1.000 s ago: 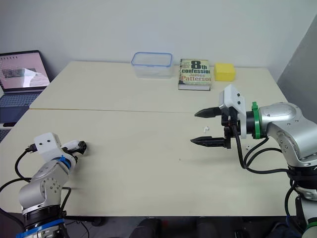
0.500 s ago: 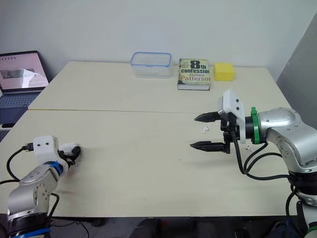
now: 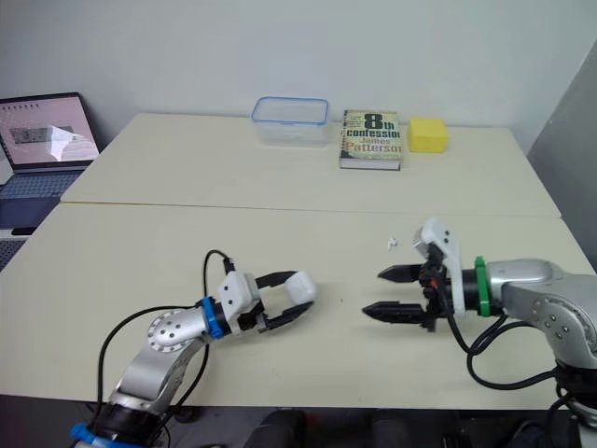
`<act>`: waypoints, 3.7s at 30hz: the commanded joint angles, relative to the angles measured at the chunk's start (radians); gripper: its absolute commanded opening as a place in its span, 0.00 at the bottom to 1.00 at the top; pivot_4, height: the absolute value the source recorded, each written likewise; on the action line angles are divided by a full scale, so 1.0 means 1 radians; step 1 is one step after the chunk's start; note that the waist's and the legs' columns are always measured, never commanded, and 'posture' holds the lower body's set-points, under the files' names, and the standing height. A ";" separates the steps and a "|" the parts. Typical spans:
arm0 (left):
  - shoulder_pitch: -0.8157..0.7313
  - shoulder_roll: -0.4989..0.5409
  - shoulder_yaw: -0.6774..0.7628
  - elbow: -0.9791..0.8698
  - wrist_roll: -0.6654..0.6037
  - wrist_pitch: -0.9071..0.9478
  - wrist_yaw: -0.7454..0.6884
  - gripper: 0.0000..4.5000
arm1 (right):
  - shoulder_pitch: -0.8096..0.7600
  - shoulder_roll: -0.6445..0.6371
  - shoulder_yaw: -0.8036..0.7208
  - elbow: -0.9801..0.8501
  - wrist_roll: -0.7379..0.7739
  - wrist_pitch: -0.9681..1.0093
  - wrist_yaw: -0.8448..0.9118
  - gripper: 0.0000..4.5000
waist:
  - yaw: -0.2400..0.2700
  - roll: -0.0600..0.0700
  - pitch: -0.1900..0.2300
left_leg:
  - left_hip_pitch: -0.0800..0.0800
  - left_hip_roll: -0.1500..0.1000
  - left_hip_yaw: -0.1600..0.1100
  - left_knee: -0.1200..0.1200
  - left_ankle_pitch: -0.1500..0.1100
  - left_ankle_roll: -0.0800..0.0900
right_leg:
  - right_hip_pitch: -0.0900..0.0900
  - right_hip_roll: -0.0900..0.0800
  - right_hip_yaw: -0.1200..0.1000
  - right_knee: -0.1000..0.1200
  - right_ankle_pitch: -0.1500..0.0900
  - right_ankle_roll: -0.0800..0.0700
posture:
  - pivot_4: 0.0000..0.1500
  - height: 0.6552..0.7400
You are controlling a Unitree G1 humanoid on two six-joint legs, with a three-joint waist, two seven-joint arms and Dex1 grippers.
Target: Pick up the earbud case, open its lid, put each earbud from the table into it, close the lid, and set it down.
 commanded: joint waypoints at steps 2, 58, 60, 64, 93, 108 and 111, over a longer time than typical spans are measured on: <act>-0.071 -0.024 -0.016 0.057 -0.011 -0.161 -0.086 0.62 | -0.032 0.132 -0.019 0.004 0.120 0.115 -0.169 1.00 | -0.005 0.000 0.000 | 0.000 0.000 0.000 0.001 0.000 0.000 | 0.000 0.003 0.000 0.000 0.000 0.000 | 1.00 0.91; -0.142 0.121 0.004 0.030 -0.092 0.166 -0.197 1.00 | -0.235 0.313 0.076 0.230 0.122 0.185 -0.305 0.17 | -0.020 0.003 0.001 | 0.001 0.006 0.000 0.000 0.000 0.000 | -0.001 0.011 -0.001 0.003 0.000 0.001 | 1.00 0.91; -0.164 0.174 0.021 -0.012 -0.140 0.359 -0.194 1.00 | -0.268 0.203 0.180 0.174 0.011 0.083 -0.212 0.17 | -0.021 0.004 0.003 | 0.000 0.006 0.000 0.000 0.000 0.000 | -0.002 0.011 -0.001 0.002 0.000 0.002 | 1.00 0.91; -0.197 0.256 0.019 -0.145 -0.220 0.615 -0.208 1.00 | -0.319 -0.038 0.453 0.063 -0.297 -0.202 -0.006 0.17 | -0.027 0.005 0.004 | 0.000 0.006 -0.001 -0.001 0.000 0.000 | -0.003 0.011 -0.001 0.002 -0.003 0.007 | 1.00 0.91; -0.341 0.105 -0.155 -0.202 -0.017 0.651 -0.087 1.00 | -0.322 -0.031 0.577 0.079 -0.644 -0.412 0.214 0.17 | -0.037 0.004 0.004 | 0.000 0.007 -0.001 0.001 0.000 0.000 | -0.003 0.011 0.000 0.002 -0.002 0.005 | 1.00 0.91; -0.345 0.073 -0.170 -0.178 -0.001 0.644 -0.102 0.18 | -0.342 -0.020 0.557 0.071 -0.648 -0.387 0.239 0.17 | -0.038 0.004 0.004 | 0.000 0.007 -0.001 0.001 0.000 0.000 | -0.003 0.011 0.000 0.002 0.000 0.002 | 1.00 0.91; -0.342 0.076 -0.173 -0.180 0.002 0.644 -0.109 0.18 | -0.349 -0.019 0.548 0.069 -0.645 -0.385 0.256 0.17 | -0.038 0.004 0.004 | 0.000 0.007 -0.001 0.001 0.000 0.000 | -0.003 0.011 0.000 0.002 0.000 0.002 | 1.00 0.91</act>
